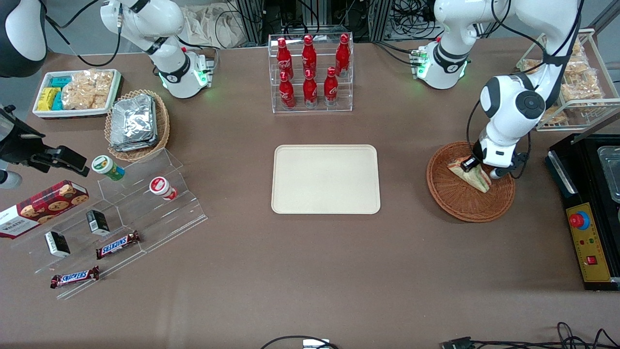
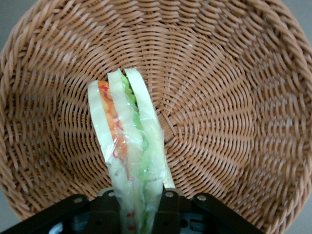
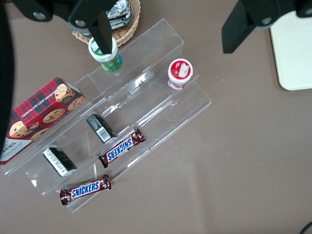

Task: Place sandwich from basket to tray
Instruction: 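Lower the left gripper and close it on the sandwich, then lift the sandwich and carry it toward the white tray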

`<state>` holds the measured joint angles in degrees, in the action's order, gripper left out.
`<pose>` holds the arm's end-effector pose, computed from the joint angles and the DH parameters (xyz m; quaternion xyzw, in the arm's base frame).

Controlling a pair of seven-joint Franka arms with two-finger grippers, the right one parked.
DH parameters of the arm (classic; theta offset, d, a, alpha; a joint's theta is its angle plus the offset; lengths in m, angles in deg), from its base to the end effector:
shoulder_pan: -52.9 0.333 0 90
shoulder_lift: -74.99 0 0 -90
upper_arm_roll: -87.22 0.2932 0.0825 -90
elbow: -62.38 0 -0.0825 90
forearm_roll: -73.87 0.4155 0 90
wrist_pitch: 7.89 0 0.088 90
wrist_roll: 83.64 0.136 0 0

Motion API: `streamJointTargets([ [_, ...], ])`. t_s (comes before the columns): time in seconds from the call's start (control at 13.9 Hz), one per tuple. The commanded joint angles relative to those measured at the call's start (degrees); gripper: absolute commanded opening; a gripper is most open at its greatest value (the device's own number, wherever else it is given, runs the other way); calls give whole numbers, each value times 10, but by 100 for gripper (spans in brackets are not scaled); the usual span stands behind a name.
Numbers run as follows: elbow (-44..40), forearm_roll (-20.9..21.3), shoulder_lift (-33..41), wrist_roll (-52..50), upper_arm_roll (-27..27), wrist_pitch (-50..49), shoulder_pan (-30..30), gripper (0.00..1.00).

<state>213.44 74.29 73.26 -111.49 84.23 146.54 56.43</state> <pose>0.4465 0.0038 0.1584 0.9702 0.2420 0.0141 0.0026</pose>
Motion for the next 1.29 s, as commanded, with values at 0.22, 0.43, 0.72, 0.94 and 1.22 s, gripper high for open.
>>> streamJointTargets([
  [0.22,-25,9,122,174,3,-157,0,2],
  [0.43,-58,9,144,279,2,-220,-1,2],
  [0.72,-100,7,148,309,-25,-264,-8,2],
  [0.94,-137,-2,148,299,-62,-293,-8,2],
  [1.22,-177,-6,143,283,-100,-325,-20,2],
])
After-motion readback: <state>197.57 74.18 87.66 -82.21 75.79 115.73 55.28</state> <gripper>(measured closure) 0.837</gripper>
